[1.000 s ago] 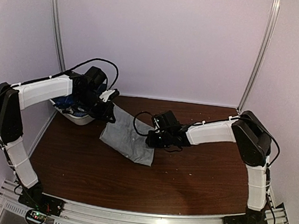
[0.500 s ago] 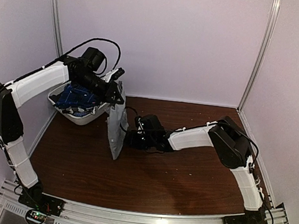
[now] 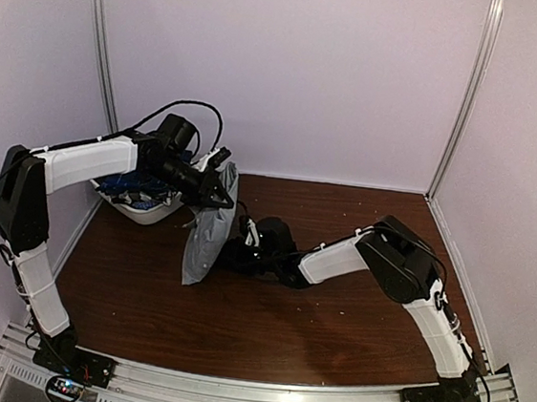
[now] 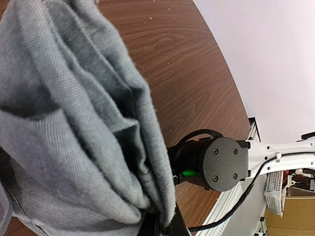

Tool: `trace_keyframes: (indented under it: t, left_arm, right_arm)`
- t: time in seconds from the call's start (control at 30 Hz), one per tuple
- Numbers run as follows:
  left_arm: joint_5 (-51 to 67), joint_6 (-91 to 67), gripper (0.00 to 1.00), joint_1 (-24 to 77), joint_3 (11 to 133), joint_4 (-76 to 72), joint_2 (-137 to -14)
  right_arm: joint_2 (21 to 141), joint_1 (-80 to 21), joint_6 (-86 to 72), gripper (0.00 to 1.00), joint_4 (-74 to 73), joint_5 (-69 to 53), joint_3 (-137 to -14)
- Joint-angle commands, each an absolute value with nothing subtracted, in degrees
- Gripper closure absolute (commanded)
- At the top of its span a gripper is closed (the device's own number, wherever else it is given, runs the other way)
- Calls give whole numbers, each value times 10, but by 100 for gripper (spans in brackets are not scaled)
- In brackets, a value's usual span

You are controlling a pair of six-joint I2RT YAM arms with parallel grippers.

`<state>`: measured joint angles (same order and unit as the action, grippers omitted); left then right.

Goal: Fold and stack the long sleeve shirts
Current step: Turn over the square-folded shirt at the center of the board.

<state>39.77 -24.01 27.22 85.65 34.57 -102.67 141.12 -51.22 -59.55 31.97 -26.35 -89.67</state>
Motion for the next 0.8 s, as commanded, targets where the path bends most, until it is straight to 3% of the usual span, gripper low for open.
trace_keyframes:
  t: [0.0,0.33,0.53,0.57,0.63,0.77]
  left_arm:
    - [420,-245,100,277,841,289,-1014]
    - [416,-255,100,291,836,264,-1030]
    - [361,-329,100,366,839,172,-1088]
    - [348,-343,94,387,856,161,-1110]
    - [320,-359,69,432,909,158,-1163]
    - [290,-378,45,471,997,166,-1224]
  right_arm:
    - [1361,-507,-578,78,349,-264,-844]
    - [1192,-468,-520,74,317,-219,-671]
    - [1046,-407,-486,69,244,-187,-546]
    - [1024,-393,-479,69,226,-183,-530]
    - [985,-363,-465,64,194,-171,-499]
    - [939,-332,-424,52,122,-151,-480]
